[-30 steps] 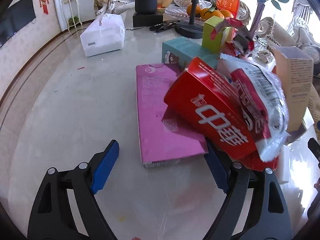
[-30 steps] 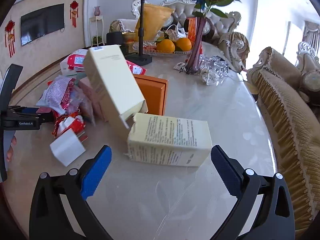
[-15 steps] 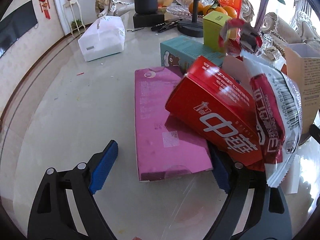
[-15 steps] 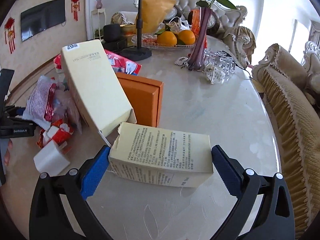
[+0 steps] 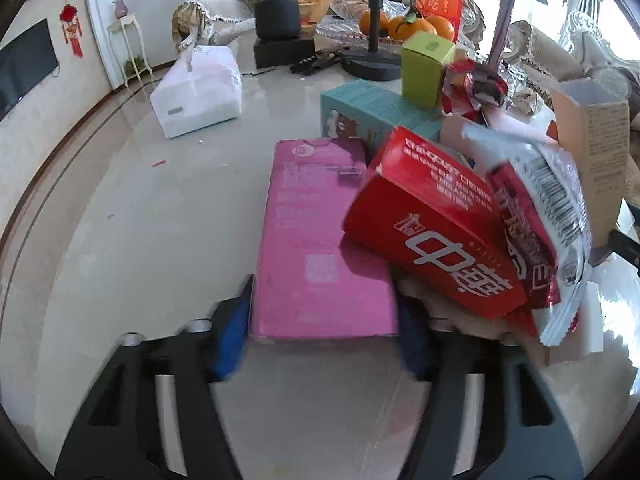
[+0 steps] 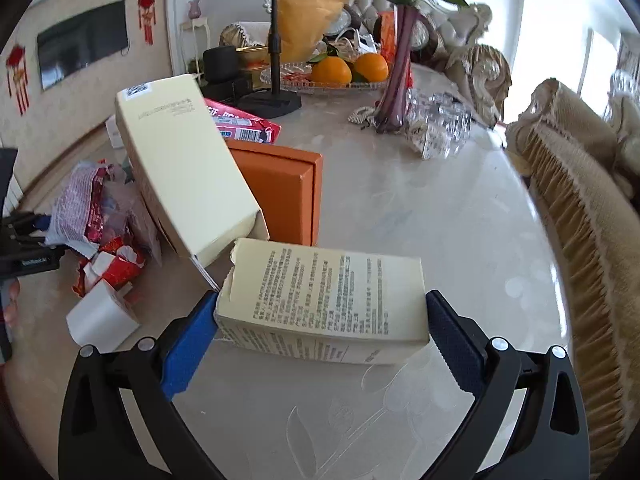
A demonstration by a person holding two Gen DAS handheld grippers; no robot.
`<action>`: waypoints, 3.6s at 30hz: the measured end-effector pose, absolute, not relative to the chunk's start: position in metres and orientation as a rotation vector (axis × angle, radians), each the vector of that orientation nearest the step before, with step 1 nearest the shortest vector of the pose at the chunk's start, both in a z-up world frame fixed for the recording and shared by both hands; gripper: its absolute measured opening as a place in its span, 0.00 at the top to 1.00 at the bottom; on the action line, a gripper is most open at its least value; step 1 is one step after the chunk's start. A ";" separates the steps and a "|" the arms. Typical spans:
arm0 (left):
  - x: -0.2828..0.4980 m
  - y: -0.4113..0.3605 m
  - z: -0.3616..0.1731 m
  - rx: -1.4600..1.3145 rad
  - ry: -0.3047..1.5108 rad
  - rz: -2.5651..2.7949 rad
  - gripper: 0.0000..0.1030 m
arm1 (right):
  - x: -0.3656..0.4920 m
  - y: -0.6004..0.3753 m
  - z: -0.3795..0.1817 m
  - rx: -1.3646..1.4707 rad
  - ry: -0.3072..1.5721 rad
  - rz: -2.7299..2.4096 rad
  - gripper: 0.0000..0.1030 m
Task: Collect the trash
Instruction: 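Grasp the pink box with the left tool while the right tool grasps the cream box, then carry the pink and cream boxes to the wastebasket and open both tools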
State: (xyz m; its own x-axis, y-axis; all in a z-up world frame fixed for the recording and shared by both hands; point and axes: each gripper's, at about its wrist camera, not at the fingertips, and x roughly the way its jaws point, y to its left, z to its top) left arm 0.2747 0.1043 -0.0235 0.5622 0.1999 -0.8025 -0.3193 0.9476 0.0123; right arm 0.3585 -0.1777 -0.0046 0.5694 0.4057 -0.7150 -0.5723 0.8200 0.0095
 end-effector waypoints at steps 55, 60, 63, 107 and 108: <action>0.261 0.120 -0.021 -0.118 0.943 0.274 0.44 | 0.324 -0.171 -0.024 -0.424 0.971 0.947 0.55; 0.229 0.130 -0.014 -0.202 0.926 0.244 0.44 | 0.303 -0.188 -0.026 -0.299 0.977 0.787 0.55; 0.201 0.132 -0.005 -0.220 0.897 0.235 0.44 | 0.295 -0.203 -0.019 -0.127 0.973 0.760 0.55; -0.061 0.020 -0.214 -0.189 1.477 -0.078 0.28 | 0.001 -0.163 -0.210 0.001 1.418 0.621 0.24; -0.061 0.020 -0.215 -0.193 1.480 -0.075 0.28 | 0.001 -0.163 -0.212 0.005 1.426 0.615 0.24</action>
State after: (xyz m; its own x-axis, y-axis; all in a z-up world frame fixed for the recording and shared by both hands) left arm -0.0608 0.0201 -0.2149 0.0922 -0.1681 -0.9814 -0.0679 0.9823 -0.1746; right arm 0.0005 -0.1634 -0.2122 0.0179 0.3985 -0.9170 -0.3932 0.8461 0.3600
